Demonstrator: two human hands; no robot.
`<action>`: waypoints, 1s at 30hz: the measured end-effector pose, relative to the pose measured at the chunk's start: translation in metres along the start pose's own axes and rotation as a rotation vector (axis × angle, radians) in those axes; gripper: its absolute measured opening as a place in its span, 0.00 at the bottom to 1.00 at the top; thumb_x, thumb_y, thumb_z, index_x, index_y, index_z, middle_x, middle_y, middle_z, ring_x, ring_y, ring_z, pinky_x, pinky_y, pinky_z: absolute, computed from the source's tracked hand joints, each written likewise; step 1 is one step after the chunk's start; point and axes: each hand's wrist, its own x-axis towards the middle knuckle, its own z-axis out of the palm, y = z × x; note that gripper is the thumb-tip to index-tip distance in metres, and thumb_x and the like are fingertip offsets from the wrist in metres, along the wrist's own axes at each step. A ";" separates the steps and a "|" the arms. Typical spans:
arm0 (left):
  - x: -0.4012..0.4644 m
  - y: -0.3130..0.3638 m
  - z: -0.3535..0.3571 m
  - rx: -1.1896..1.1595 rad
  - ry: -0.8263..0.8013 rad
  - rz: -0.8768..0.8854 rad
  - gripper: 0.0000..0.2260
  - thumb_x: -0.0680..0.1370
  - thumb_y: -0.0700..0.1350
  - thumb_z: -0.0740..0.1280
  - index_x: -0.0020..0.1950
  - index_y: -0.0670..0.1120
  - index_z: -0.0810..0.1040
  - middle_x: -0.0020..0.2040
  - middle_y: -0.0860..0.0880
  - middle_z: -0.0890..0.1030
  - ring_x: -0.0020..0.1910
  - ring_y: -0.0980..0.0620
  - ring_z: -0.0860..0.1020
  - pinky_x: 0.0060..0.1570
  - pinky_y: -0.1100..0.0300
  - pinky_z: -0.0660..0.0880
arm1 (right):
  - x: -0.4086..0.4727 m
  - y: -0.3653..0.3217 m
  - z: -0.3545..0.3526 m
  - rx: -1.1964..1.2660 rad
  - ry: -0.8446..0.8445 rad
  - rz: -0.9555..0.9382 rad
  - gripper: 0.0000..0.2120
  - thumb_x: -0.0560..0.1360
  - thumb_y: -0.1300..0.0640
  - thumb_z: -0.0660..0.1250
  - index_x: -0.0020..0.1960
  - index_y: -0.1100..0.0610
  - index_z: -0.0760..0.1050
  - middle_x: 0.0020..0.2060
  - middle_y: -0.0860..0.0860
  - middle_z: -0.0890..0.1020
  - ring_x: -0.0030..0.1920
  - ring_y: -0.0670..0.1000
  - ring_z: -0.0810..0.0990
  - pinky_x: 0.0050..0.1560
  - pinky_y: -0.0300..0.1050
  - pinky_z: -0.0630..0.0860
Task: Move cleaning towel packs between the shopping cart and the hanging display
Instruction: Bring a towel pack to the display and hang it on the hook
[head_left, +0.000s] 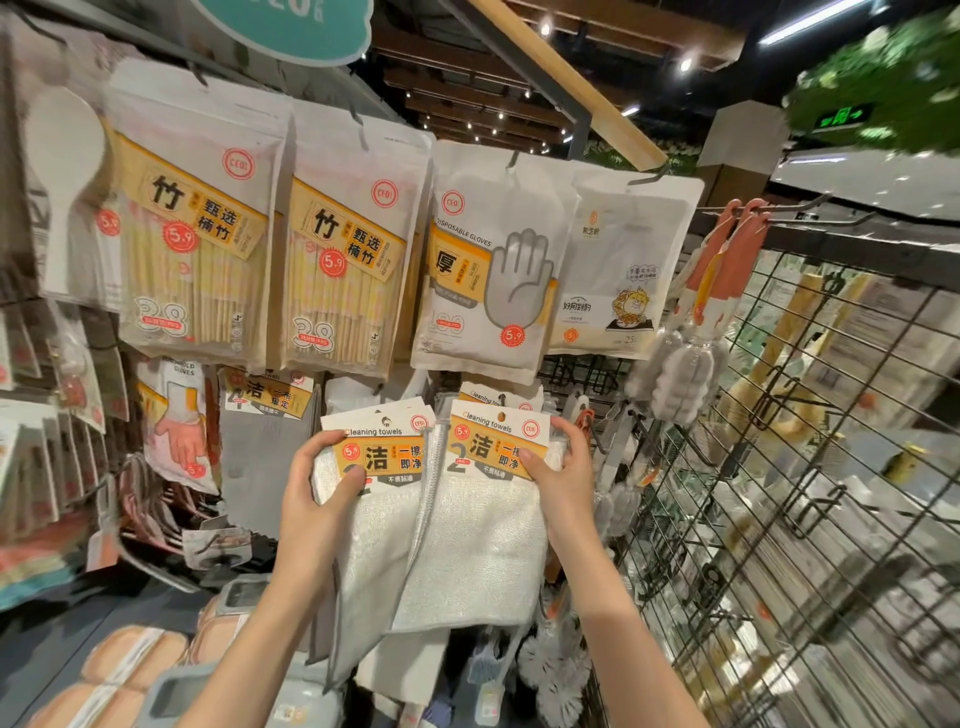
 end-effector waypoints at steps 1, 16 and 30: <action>0.000 0.000 -0.001 0.007 0.001 0.005 0.16 0.77 0.36 0.65 0.57 0.56 0.74 0.59 0.51 0.76 0.54 0.50 0.77 0.46 0.67 0.74 | 0.003 0.001 0.000 0.000 0.010 -0.003 0.22 0.72 0.70 0.68 0.61 0.52 0.70 0.53 0.43 0.74 0.56 0.48 0.75 0.53 0.40 0.76; 0.008 -0.005 -0.013 0.056 0.027 0.029 0.16 0.77 0.36 0.66 0.56 0.57 0.74 0.55 0.59 0.76 0.53 0.50 0.78 0.44 0.66 0.76 | 0.035 0.027 0.009 -0.119 0.051 0.039 0.12 0.73 0.70 0.67 0.52 0.58 0.71 0.54 0.46 0.74 0.56 0.46 0.73 0.49 0.33 0.70; 0.013 0.001 -0.012 0.093 0.044 0.070 0.16 0.76 0.34 0.66 0.59 0.50 0.73 0.55 0.58 0.76 0.50 0.65 0.76 0.43 0.75 0.72 | 0.070 0.036 0.013 -0.143 -0.074 0.143 0.23 0.69 0.70 0.70 0.55 0.46 0.75 0.58 0.53 0.77 0.55 0.53 0.79 0.57 0.54 0.78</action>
